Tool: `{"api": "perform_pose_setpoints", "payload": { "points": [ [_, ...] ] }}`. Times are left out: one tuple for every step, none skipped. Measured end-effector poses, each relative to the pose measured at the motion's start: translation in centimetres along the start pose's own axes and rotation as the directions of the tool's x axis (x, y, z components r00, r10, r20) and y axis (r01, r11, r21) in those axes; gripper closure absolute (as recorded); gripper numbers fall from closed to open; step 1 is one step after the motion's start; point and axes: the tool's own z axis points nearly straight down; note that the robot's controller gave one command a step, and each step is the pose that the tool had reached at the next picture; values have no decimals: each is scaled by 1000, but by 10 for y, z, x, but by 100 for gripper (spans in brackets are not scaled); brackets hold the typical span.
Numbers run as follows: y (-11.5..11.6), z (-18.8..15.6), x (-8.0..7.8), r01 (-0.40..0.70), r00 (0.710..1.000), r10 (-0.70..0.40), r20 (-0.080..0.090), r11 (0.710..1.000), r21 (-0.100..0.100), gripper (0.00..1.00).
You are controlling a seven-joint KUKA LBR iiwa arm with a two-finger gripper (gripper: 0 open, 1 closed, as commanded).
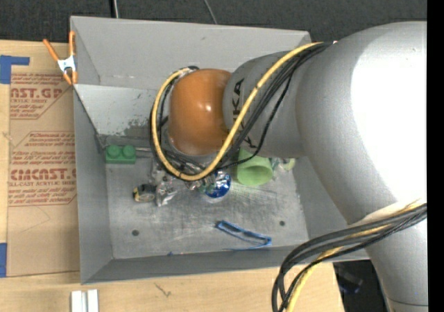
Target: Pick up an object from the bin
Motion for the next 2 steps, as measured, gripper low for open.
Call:
{"api": "perform_pose_setpoints", "payload": {
  "points": [
    [1,-64,-4,0,1000,0,-18,1000,2,100],
    [2,-125,-7,1,1000,0,-18,1000,3,100]
  ]
}}
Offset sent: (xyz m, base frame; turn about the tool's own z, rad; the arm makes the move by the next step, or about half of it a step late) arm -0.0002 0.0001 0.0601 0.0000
